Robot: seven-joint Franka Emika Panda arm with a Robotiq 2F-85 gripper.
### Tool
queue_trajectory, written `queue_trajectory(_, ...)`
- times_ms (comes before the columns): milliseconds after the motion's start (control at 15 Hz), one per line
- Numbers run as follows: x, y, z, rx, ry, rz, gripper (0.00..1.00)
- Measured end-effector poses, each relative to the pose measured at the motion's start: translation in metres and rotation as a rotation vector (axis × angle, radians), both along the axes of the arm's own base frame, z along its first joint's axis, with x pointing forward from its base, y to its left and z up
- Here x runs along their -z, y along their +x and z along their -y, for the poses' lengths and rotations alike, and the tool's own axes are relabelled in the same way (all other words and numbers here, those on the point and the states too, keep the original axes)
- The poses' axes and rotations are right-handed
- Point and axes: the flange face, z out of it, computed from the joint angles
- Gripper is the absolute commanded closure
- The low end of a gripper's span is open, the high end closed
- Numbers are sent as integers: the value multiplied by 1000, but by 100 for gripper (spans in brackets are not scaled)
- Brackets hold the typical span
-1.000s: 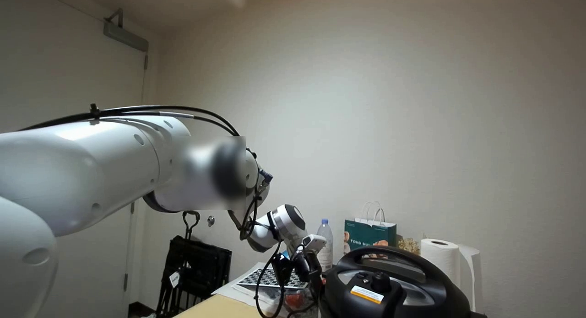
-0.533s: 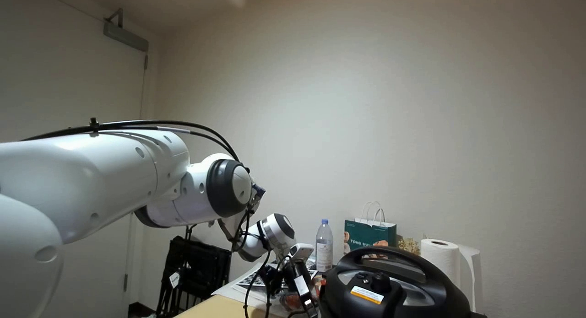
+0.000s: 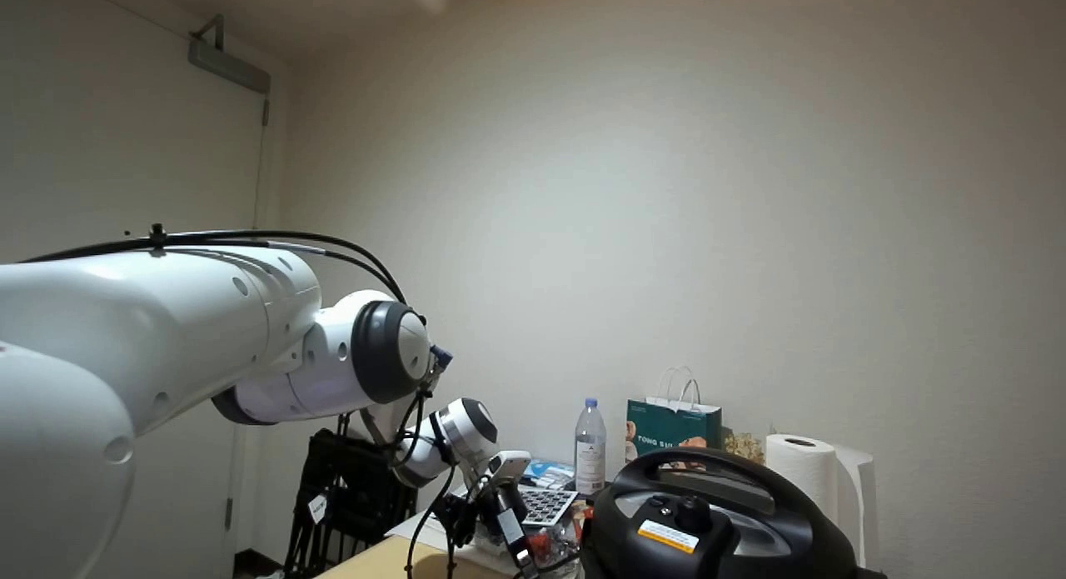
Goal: Move the cable of the cooker closer to the cooker
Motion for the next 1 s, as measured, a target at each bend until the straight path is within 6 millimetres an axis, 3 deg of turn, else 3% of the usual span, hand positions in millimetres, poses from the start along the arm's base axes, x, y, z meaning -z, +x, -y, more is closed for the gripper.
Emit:
queue_trajectory(267,10,-3,-22,-68,-31,-4,0)
queue_trajectory(533,14,1,-25,-118,-42,22,0)
queue_trajectory(1000,9,37,-26,-170,147,261,0)
